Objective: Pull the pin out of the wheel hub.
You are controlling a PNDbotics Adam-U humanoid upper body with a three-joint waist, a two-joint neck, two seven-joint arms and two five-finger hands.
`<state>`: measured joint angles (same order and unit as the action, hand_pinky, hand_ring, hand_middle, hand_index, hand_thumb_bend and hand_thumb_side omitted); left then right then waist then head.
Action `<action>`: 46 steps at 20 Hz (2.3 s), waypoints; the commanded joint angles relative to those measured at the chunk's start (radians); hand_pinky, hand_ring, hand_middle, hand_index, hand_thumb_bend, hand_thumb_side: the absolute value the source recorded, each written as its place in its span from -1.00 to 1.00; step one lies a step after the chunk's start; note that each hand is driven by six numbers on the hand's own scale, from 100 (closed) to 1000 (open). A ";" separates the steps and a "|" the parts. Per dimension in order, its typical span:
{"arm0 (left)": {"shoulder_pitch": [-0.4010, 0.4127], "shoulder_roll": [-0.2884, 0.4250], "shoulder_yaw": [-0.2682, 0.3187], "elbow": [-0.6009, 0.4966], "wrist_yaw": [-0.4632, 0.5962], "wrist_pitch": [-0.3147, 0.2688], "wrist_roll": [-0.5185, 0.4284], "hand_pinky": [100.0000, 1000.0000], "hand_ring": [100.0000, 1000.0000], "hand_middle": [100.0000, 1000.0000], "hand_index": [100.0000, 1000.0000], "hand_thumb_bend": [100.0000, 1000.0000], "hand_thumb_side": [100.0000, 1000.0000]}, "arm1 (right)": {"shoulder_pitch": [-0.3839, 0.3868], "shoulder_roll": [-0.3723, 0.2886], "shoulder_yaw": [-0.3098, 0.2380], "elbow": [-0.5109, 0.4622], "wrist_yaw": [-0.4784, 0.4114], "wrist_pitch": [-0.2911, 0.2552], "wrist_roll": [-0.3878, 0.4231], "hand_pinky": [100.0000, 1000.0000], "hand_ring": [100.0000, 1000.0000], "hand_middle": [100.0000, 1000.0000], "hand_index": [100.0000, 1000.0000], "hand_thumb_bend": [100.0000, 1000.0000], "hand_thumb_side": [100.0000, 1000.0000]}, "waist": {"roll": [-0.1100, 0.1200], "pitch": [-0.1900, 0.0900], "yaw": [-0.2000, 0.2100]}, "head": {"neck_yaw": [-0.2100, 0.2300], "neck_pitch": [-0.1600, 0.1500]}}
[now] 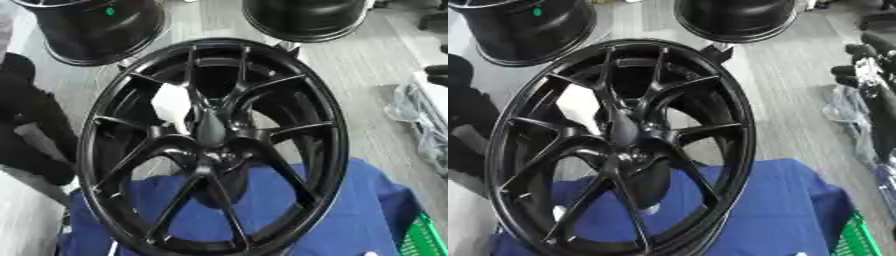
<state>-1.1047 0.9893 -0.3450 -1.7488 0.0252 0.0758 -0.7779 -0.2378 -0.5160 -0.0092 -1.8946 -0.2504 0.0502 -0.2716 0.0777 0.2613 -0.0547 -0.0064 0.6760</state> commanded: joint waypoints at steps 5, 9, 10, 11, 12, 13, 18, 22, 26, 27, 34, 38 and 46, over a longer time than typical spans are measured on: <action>-0.092 -0.077 -0.066 0.098 -0.066 -0.026 -0.128 0.60 0.64 0.57 0.74 -0.30 0.15 | -0.004 -0.030 -0.003 -0.008 0.005 -0.003 0.000 0.47 0.32 0.53 0.77 -1.00 0.16 | -0.008 -0.029 0.002 | -0.020 -0.016; -0.132 -0.130 -0.111 0.157 -0.098 -0.041 -0.129 0.61 0.65 0.58 0.74 -0.26 0.14 | -0.005 -0.027 -0.002 -0.008 0.004 -0.003 0.002 0.47 0.32 0.53 0.77 -1.00 0.16 | -0.010 -0.029 0.001 | -0.043 -0.024; -0.138 -0.139 -0.117 0.168 -0.103 -0.045 -0.129 0.61 0.65 0.58 0.75 -0.23 0.12 | -0.006 -0.027 -0.002 -0.008 0.004 -0.003 0.002 0.47 0.32 0.53 0.77 -1.00 0.16 | -0.011 -0.029 0.000 | -0.046 -0.025; -0.142 -0.147 -0.123 0.178 -0.107 -0.050 -0.129 0.61 0.65 0.58 0.75 -0.21 0.10 | -0.007 -0.026 -0.002 -0.008 0.003 -0.003 0.002 0.47 0.32 0.53 0.77 -1.00 0.16 | -0.011 -0.029 -0.001 | -0.048 -0.024; -0.146 -0.153 -0.131 0.186 -0.111 -0.055 -0.129 0.62 0.66 0.59 0.75 -0.18 0.09 | -0.008 -0.026 -0.001 -0.008 0.003 -0.003 0.003 0.47 0.32 0.53 0.77 -1.00 0.16 | -0.011 -0.030 -0.002 | -0.049 -0.024; -0.149 -0.158 -0.138 0.193 -0.114 -0.060 -0.129 0.62 0.66 0.59 0.75 -0.13 0.08 | -0.008 -0.026 -0.001 -0.008 0.002 -0.003 0.003 0.47 0.32 0.53 0.77 -1.00 0.16 | -0.011 -0.030 -0.002 | -0.049 -0.024; -0.154 -0.166 -0.173 0.203 -0.120 -0.101 -0.129 0.66 0.68 0.57 0.69 0.36 0.10 | -0.009 -0.028 0.002 -0.007 0.001 -0.002 0.006 0.47 0.32 0.53 0.77 -1.00 0.16 | -0.010 -0.031 -0.003 | -0.043 -0.021; -0.153 -0.167 -0.191 0.209 -0.163 -0.144 -0.129 0.70 0.68 0.50 0.63 0.38 -0.06 | -0.009 -0.028 0.002 -0.007 0.002 -0.002 0.007 0.47 0.32 0.53 0.77 -1.00 0.16 | -0.009 -0.032 -0.003 | -0.041 -0.018; -0.149 -0.173 -0.216 0.229 -0.213 -0.214 -0.129 0.73 0.68 0.44 0.63 0.47 -0.20 | -0.011 -0.028 0.003 -0.005 0.001 -0.002 0.009 0.47 0.32 0.53 0.77 -1.00 0.17 | -0.008 -0.032 -0.006 | -0.037 -0.012; -0.148 -0.175 -0.219 0.237 -0.227 -0.228 -0.129 0.73 0.68 0.44 0.63 0.48 -0.21 | -0.011 -0.028 0.003 -0.003 0.001 -0.002 0.009 0.47 0.32 0.53 0.77 -1.00 0.16 | -0.008 -0.032 -0.006 | -0.036 -0.011; -0.148 -0.201 -0.232 0.314 -0.321 -0.281 -0.129 0.76 0.70 0.45 0.64 0.54 -0.20 | -0.014 -0.027 0.004 -0.001 -0.002 -0.003 0.012 0.47 0.32 0.53 0.77 -1.00 0.16 | -0.008 -0.032 -0.009 | -0.030 -0.006; -0.157 -0.232 -0.241 0.375 -0.374 -0.302 -0.129 0.77 0.71 0.46 0.64 0.55 -0.22 | -0.015 -0.026 0.005 -0.001 -0.002 -0.002 0.013 0.47 0.32 0.53 0.77 -1.00 0.17 | -0.010 -0.032 -0.010 | -0.024 -0.003; -0.168 -0.275 -0.249 0.474 -0.431 -0.324 -0.129 0.78 0.73 0.49 0.66 0.52 -0.18 | -0.019 -0.022 0.006 0.002 -0.005 -0.002 0.015 0.47 0.32 0.53 0.77 -1.00 0.17 | -0.010 -0.034 -0.014 | -0.012 -0.001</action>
<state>-1.2482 0.7024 -0.5999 -1.2825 -0.3990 -0.2248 -0.8907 -0.2466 -0.5165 0.0010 -1.8834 -0.2517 0.0490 -0.2598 0.0725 0.2594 -0.0677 -0.0218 0.6750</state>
